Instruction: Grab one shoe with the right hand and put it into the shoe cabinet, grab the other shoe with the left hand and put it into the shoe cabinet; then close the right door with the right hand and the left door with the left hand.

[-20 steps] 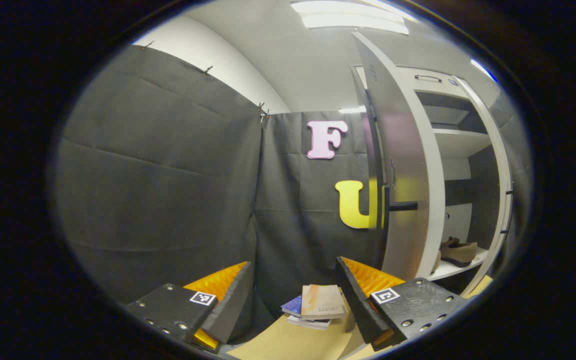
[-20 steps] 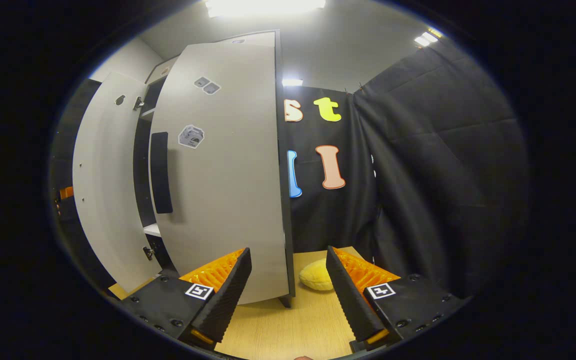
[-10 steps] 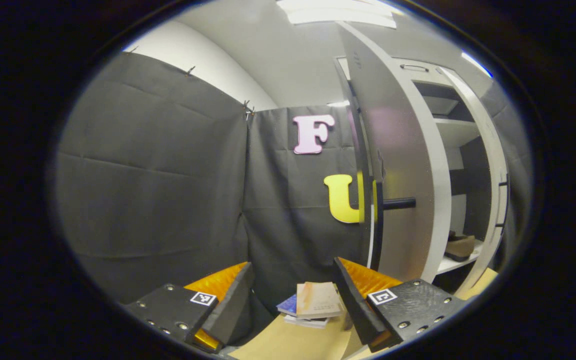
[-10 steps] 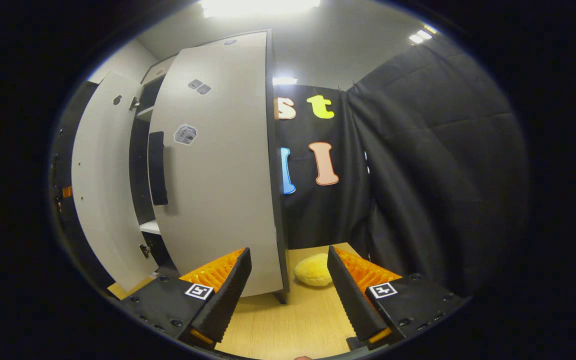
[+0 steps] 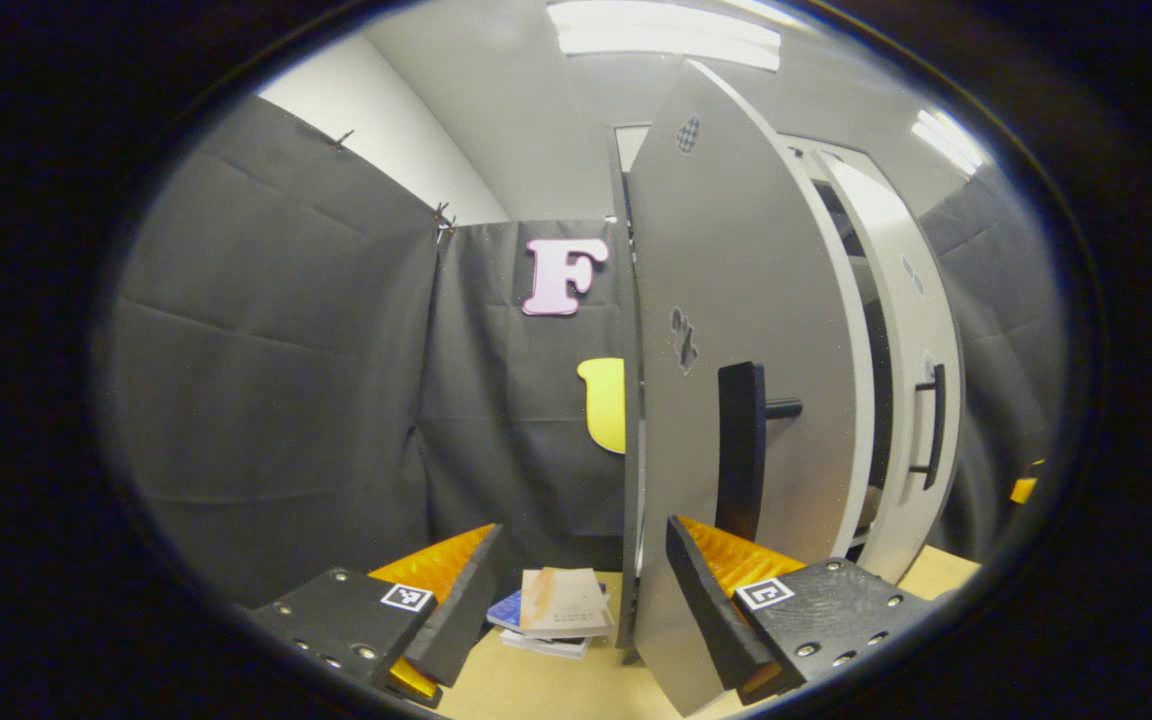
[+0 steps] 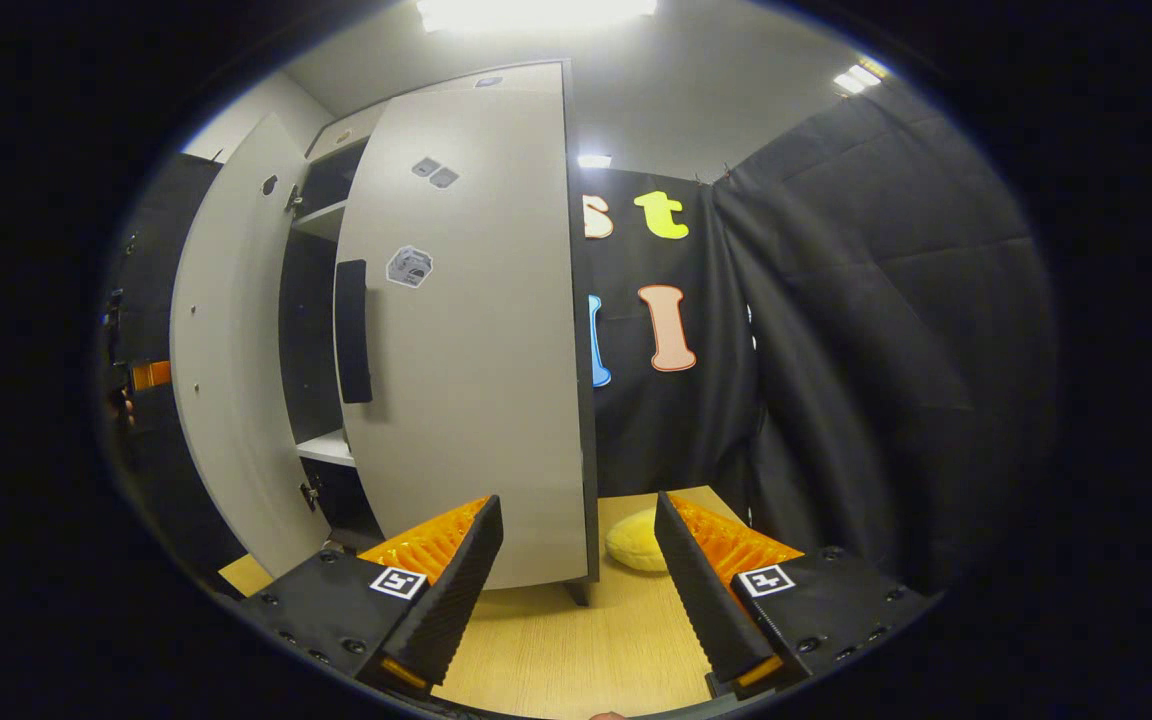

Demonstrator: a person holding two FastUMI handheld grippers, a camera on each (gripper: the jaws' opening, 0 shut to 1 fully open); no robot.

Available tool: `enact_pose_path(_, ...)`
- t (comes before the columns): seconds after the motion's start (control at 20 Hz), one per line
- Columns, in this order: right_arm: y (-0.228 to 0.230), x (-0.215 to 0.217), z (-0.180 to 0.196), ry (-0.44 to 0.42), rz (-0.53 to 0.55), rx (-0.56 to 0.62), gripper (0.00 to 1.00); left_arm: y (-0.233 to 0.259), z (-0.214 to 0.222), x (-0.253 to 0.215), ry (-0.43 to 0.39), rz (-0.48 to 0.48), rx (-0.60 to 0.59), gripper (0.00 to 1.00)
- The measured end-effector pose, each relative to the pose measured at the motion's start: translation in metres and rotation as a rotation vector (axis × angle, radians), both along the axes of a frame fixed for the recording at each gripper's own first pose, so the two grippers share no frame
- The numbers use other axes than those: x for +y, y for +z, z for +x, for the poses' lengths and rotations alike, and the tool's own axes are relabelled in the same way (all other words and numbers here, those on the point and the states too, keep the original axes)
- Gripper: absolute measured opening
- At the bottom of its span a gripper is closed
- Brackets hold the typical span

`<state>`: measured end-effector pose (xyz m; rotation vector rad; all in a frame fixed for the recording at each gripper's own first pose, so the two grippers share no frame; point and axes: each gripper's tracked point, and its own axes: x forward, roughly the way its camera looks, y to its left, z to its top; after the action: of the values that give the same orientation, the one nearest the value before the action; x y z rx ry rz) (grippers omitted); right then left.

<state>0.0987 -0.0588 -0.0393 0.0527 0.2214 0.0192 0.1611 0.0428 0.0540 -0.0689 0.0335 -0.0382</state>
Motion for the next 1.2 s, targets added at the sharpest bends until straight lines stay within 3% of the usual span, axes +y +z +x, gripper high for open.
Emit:
enact_pose_path(0.05,0.001,0.001,-0.001,0.000,0.001,0.000,0.97,0.004,0.000,-0.005,-0.008,-0.009,-0.012,1.00)
enact_pose_path(0.15,0.002,0.000,-0.002,-0.003,-0.002,-0.004,0.97,0.011,0.001,-0.011,-0.009,-0.031,-0.033,1.00)
enact_pose_path(0.2,0.003,0.001,-0.003,-0.005,-0.006,-0.005,0.97,0.015,0.002,-0.013,-0.011,-0.043,-0.043,0.94)
enact_pose_path(0.25,0.004,0.001,-0.003,-0.005,-0.010,-0.007,0.97,0.017,0.004,-0.019,-0.023,-0.053,-0.047,1.00)
enact_pose_path(0.6,0.001,0.000,-0.002,-0.008,-0.016,0.002,0.97,0.016,0.029,-0.094,-0.154,-0.078,-0.051,1.00)
enact_pose_path(0.75,0.000,0.000,-0.001,-0.011,-0.007,-0.001,0.97,0.015,0.042,-0.120,-0.167,-0.061,-0.043,1.00)
enact_pose_path(0.9,0.002,-0.001,-0.003,-0.003,0.007,-0.008,0.97,0.013,0.048,-0.126,-0.163,-0.058,-0.039,1.00)
enact_pose_path(0.95,0.003,0.001,-0.003,0.001,0.010,-0.011,0.93,0.014,0.048,-0.125,-0.162,-0.056,-0.039,1.00)
enact_pose_path(1.0,0.006,0.004,-0.003,0.006,0.013,-0.016,0.97,0.012,0.047,-0.124,-0.161,-0.054,-0.032,1.00)
enact_pose_path(1.05,0.008,0.007,-0.002,0.012,0.015,-0.023,0.97,0.012,0.045,-0.121,-0.156,-0.050,-0.028,0.94)
enact_pose_path(1.2,0.024,0.013,-0.002,0.026,0.014,-0.062,0.97,0.019,0.026,-0.104,-0.140,-0.024,-0.036,0.94)
